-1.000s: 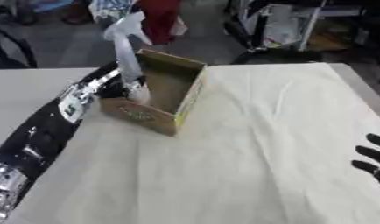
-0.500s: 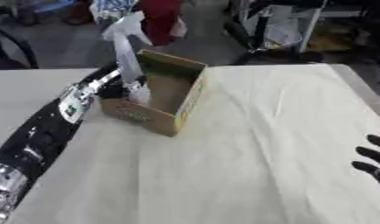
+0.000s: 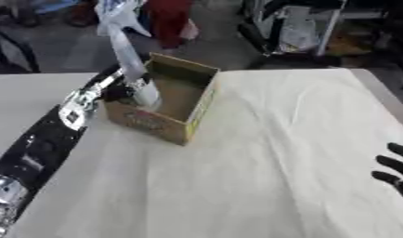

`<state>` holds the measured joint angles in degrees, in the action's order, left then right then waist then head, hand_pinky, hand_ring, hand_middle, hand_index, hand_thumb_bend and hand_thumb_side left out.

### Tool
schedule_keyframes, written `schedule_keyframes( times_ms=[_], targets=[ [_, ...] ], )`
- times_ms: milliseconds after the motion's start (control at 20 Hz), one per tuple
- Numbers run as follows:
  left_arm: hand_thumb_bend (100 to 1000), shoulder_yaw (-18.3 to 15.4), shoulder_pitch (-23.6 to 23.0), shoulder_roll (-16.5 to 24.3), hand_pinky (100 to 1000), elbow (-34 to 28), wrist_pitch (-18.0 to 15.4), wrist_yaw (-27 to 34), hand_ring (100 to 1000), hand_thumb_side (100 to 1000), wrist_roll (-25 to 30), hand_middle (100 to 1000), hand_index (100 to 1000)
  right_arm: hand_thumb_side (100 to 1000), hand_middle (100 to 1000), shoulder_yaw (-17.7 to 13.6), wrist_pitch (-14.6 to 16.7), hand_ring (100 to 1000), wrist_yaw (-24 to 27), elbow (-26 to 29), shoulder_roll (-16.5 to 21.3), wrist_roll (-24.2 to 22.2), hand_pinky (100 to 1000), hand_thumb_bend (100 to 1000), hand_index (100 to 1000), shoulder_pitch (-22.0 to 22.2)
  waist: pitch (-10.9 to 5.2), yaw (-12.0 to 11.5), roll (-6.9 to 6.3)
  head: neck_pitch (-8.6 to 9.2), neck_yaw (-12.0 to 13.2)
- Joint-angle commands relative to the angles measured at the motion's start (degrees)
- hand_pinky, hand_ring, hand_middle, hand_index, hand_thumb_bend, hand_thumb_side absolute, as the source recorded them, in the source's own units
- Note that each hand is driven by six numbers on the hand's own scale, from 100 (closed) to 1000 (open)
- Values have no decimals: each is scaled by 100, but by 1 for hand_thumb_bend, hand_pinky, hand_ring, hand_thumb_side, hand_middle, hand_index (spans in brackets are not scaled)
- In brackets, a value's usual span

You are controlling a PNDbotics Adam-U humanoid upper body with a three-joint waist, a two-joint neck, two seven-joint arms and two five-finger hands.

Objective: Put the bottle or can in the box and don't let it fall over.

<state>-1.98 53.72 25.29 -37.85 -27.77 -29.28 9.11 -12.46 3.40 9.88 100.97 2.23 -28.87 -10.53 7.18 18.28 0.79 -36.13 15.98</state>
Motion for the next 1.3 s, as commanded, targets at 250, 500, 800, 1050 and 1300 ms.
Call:
schedule_keyframes(
  times_ms=[250,500,800,1050,1300],
  targets=[
    [265,-11,120,146,802,-84,248,670,1000,1000,-102,996,1000,556,866,-6,15,844,5,78,68,8,772,100,826,-37,-91,-18,7,73,-20],
    [357,-52,121,113,779,-121,275,1161,1000,1000,-64,991,1000,557,865,-8,14,844,1,78,69,17,771,100,825,-35,-93,-28,6,76,-32],
    [257,75,145,200,759,-330,7,1700,1000,1000,286,966,1000,556,865,-9,15,844,-9,75,74,17,771,100,825,-31,-96,-33,0,81,-48],
    [100,135,133,314,624,-510,-231,1429,1000,551,43,784,878,555,866,-4,21,844,-18,69,77,11,771,100,825,-31,-94,-35,-3,84,-60],
    [100,251,129,369,608,-506,-178,889,1000,460,-72,731,826,555,866,-3,23,844,-21,67,79,9,771,100,825,-31,-93,-31,-5,89,-63]
  ],
)
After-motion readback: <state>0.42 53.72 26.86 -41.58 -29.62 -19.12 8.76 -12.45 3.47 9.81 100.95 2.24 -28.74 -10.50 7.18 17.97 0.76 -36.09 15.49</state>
